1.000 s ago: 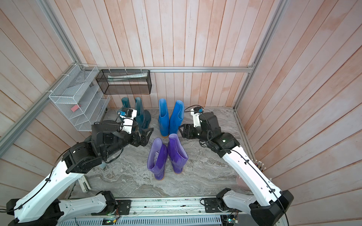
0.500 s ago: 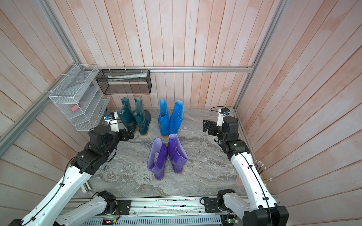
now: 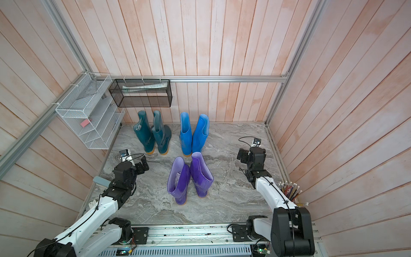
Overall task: Match and arrange rain boots in pairs
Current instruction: Reset both arms
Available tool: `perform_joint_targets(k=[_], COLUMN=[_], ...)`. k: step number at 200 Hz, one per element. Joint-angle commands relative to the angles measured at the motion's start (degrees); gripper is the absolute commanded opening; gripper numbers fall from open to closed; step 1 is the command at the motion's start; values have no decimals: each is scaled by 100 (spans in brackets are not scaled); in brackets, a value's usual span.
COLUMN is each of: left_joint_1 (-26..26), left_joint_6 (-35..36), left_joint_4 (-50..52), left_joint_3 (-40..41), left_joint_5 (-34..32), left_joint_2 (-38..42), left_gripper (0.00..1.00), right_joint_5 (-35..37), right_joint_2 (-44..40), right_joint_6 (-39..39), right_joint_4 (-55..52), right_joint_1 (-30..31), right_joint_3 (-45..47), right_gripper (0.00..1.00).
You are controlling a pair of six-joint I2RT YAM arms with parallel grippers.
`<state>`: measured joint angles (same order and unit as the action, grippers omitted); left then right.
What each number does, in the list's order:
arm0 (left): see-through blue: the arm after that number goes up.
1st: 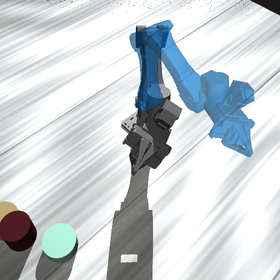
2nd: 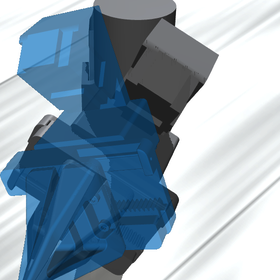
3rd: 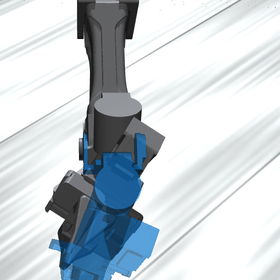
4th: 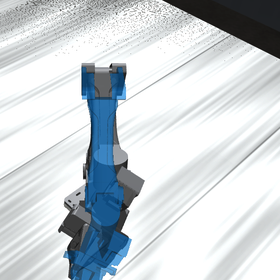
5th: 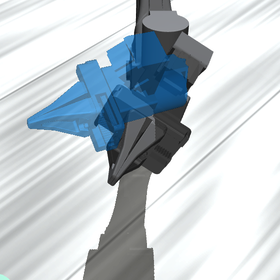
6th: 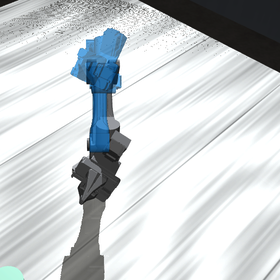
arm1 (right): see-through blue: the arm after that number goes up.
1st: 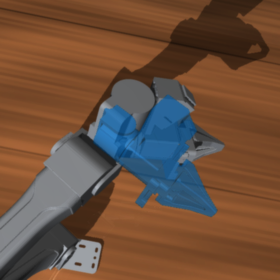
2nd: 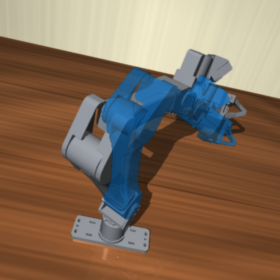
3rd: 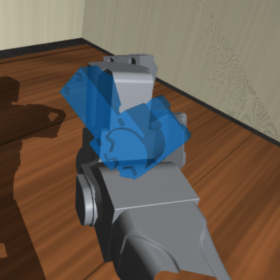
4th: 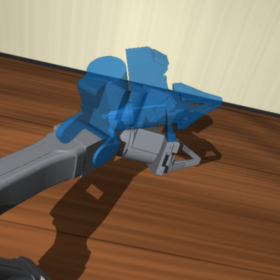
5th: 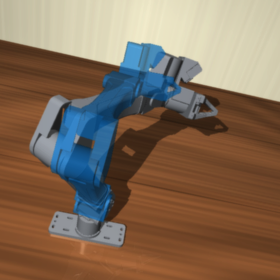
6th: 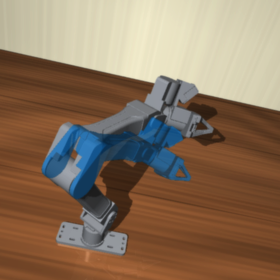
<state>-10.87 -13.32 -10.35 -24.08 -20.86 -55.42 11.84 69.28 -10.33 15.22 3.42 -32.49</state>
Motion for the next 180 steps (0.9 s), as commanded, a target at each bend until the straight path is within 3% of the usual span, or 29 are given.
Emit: perform_joint_targets(k=[1,34,60,136,180], left_joint_1=[467,1081,1114,1121,1120], left_joint_6=[113,163,430,1252,1279], left_joint_4=[-1152,-2815,-3766,-5462,-6202], left_joint_3=[143,566,692,933,1082], left_joint_5=[391,920,1081,1876,1822], left_joint_2=[-494,-1523,-2150,-2973,-3445], left_gripper=[100,100,100,100,100], right_joint_5=[163,126,70,-480,-744], right_joint_2=[65,69,219,1103,1610], right_joint_6=[216,604,656,693,939], right_joint_4=[1139,2619,2984,4319,5287], right_joint_1=[-34,-39,-102,-302,-399], right_joint_3=[358,1160,1342,1590,1727], right_gripper=[98,98,98,98,98])
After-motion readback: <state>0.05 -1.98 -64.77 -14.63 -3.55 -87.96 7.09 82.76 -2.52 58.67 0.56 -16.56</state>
